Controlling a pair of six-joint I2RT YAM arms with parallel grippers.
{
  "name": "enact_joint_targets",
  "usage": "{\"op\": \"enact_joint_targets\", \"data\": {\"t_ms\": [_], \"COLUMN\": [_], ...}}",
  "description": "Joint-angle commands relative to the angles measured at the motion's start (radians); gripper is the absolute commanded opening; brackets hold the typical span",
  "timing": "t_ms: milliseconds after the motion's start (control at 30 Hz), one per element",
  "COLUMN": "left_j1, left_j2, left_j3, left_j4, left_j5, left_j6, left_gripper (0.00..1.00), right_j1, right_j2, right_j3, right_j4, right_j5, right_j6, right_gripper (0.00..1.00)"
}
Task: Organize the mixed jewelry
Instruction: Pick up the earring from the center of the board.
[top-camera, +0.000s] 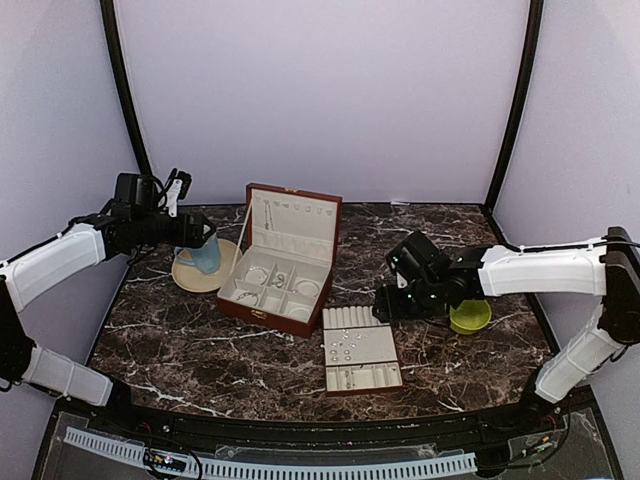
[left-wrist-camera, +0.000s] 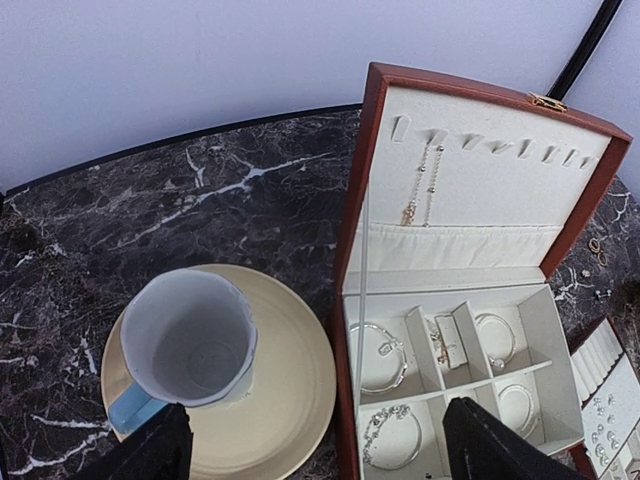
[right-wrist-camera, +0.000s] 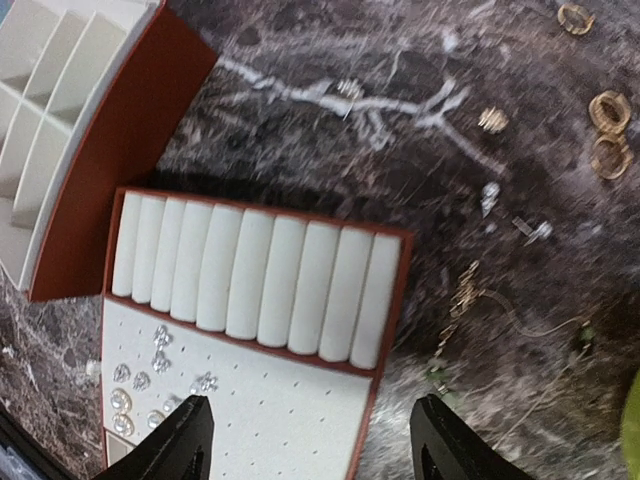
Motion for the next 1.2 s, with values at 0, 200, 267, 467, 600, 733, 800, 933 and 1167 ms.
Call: {"op": "enact_joint_targets", "data": {"t_ms": [0,200,267,467,600,733,800,933,1167], "left_j1": [0.006,0.006,0.006,0.006,0.006,0.006,0.006,0.006,0.006], "left_j2": [-0.059,-0.080,-0.084,-0.091,-0.092,-0.093,-0.093,-0.095,-0.092], "left_j3": [-0.020,-0.027,-0.027,-0.029,-0.027,-0.026,-0.025,-0.023,-0.023], "left_j4": [0.033,0.038,0.039,0.039,0.039,0.038,0.037,0.037,0.037], "left_j5": [-0.004,-0.017,-0.020,-0.026,-0.026,-0.028,-0.028,-0.027,-0.022], "left_j6": [-0.001,0.003,0.005,0.008,0.009,0.011,0.012,0.013,0.009], "left_gripper": [0.90,0.90,0.90,0.90,0.90,0.90,0.90,0.90,0.90], "right_j1": [-0.079,-0.173,-0.192,-0.216,-0.219,-0.216,-0.209,-0.188,-0.169], "right_j2": [-0.010,0.060,0.089,0.172,0.241,0.299,0.325,0.376,0.444], "right_j3": [0.076,0.129,0.151,0.215,0.283,0.326,0.344,0.385,0.439], "right_j4": [-0.062,-0.059,-0.054,-0.008,0.000,0.023,0.029,0.028,0.043], "right_j5": [0.107,0.129,0.133,0.128,0.100,0.037,0.018,0.008,0.022], "right_j6": [-0.096,-0.154,-0.169,-0.226,-0.269,-0.326,-0.361,-0.426,-0.482], "right_gripper": [0.67,0.58,0.54,0.44,0.40,0.38,0.38,0.36,0.35]}}
